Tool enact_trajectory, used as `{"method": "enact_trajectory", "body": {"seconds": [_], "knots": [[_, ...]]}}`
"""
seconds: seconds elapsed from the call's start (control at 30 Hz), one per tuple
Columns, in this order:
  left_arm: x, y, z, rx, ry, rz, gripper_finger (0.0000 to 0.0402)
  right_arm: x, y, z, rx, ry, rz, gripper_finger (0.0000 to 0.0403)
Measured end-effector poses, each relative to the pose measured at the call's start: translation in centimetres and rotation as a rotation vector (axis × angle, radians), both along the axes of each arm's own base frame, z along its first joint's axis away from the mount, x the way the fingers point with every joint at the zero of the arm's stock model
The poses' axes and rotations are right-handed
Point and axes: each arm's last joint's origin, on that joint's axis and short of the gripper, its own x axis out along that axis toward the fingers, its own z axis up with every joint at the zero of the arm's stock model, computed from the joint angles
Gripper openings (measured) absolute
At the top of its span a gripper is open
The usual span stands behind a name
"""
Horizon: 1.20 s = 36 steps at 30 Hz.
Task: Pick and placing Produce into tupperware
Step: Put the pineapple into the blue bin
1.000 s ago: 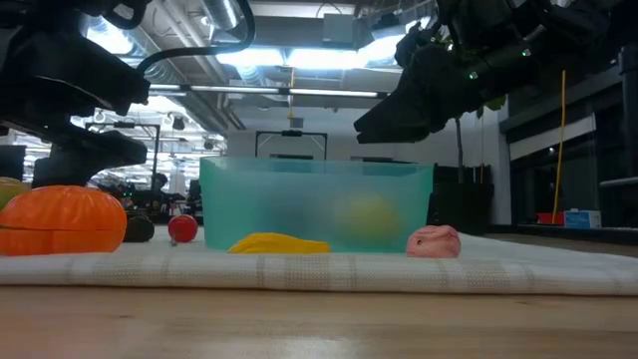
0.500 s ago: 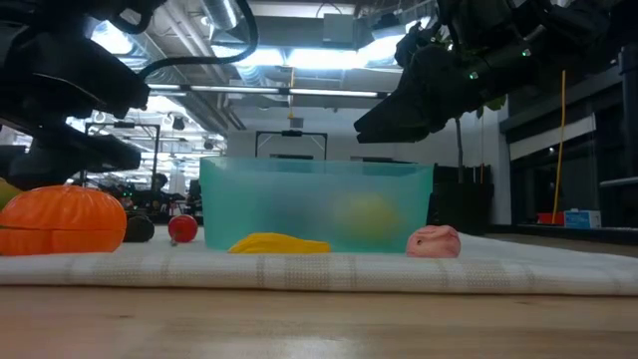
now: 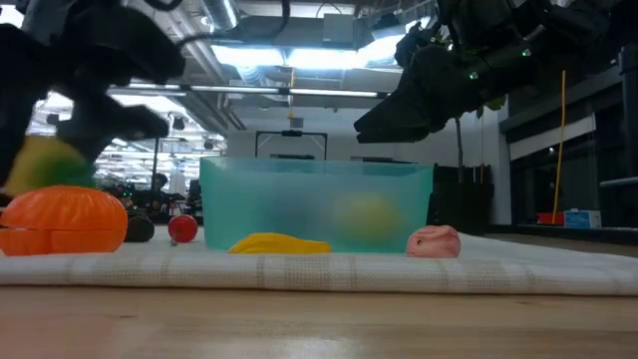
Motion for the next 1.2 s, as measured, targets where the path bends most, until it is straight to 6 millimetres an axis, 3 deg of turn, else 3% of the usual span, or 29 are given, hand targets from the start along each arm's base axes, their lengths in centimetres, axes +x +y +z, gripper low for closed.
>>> {"method": "enact_trajectory", "body": {"seconds": [0.2, 0.37, 0.5, 1.0, 1.2], "knots": [[-1.1, 1.3, 2.7, 0.086, -0.161, 0.017, 0.0165, 0.0, 0.0, 0.0, -0.002, 0.000, 0.001, 0.0315], [-2.8, 2.4, 5.5, 0.037, -0.354, 0.079, 0.0165, 0.0, 0.0, 0.0, -0.004, 0.002, 0.002, 0.0315], [-4.5, 3.2, 6.5, 0.023, -0.503, 0.112, 0.0165, 0.0, 0.0, 0.0, -0.006, 0.006, 0.003, 0.0315], [-8.5, 5.6, 4.4, 0.101, -1.008, 0.193, 0.0165, -0.2, 0.1, 1.4, -0.089, -0.059, 0.057, 0.0315], [-9.5, 6.1, 3.0, 0.114, -1.158, 0.237, 0.0165, -2.8, 0.2, 2.2, -0.094, -0.193, 0.169, 0.0315]]}}
